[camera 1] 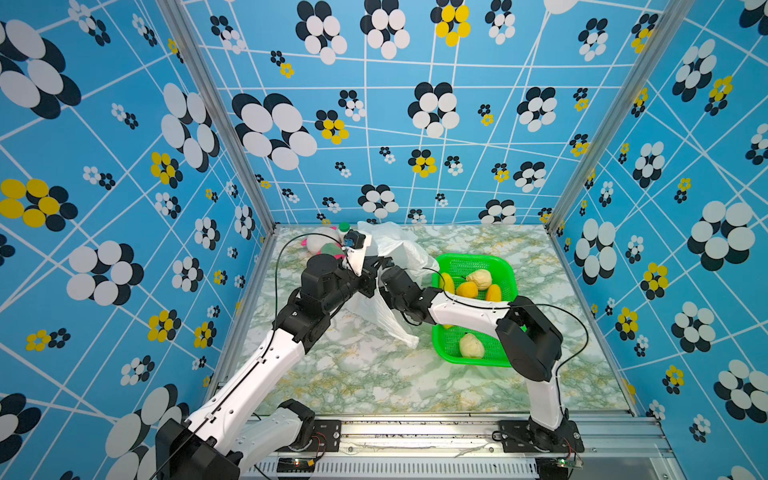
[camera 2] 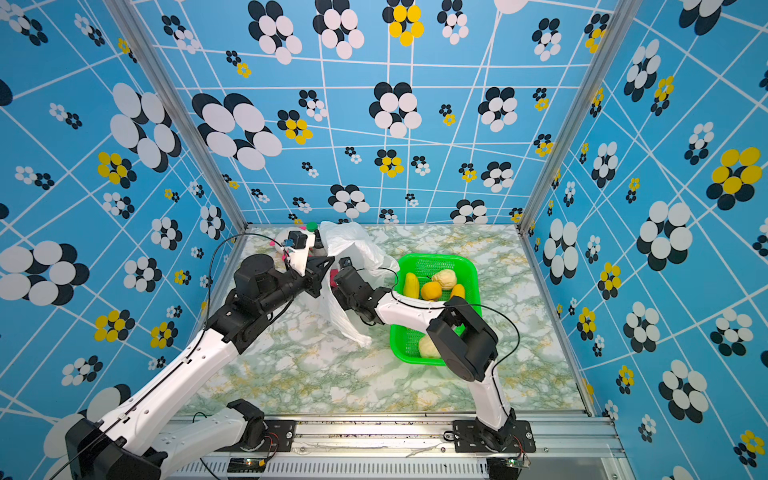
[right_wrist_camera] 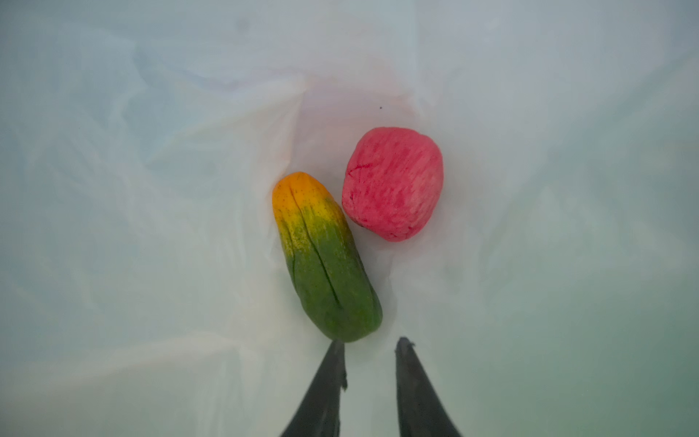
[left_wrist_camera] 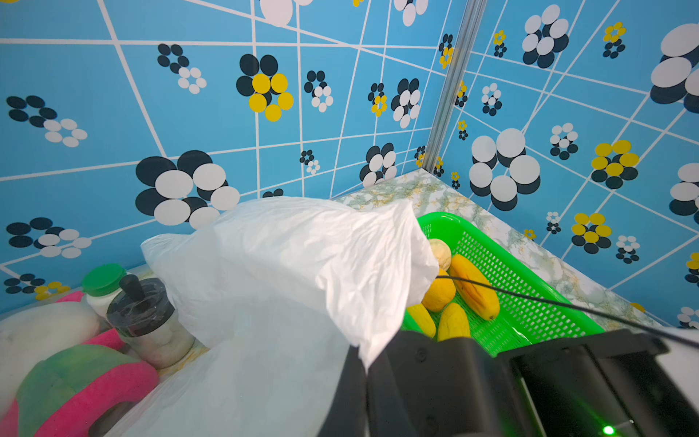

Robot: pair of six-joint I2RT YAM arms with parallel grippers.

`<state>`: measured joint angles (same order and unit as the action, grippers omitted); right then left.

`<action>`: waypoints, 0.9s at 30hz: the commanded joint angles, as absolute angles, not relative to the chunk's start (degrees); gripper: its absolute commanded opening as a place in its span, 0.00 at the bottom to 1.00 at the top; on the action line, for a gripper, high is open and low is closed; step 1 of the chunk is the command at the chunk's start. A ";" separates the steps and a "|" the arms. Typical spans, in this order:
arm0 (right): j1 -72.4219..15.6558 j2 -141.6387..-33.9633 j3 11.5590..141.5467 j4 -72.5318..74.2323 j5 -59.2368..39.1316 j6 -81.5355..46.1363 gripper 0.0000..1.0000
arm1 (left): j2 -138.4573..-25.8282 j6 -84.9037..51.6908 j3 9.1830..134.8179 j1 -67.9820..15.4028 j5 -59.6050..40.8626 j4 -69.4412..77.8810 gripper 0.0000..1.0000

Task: Untie the knot of the plastic bag and take out the fruit
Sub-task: 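Lower the open right gripper into the bag around the pink fruit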

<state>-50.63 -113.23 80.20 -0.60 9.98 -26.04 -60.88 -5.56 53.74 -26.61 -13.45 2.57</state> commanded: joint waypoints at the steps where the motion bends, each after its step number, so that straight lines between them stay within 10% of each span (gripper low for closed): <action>1: -49.24 -107.01 75.24 0.92 10.81 -29.08 0.25 | -60.56 -5.19 52.70 -26.94 -13.11 3.00 0.00; 15: -49.14 -87.97 56.35 11.63 10.77 -29.73 0.33 | -61.18 -5.89 51.23 -26.80 -13.75 5.05 0.00; 27: -51.40 -111.40 76.77 6.34 12.00 -29.08 0.39 | -61.62 -4.95 52.50 -26.81 -13.90 4.49 0.00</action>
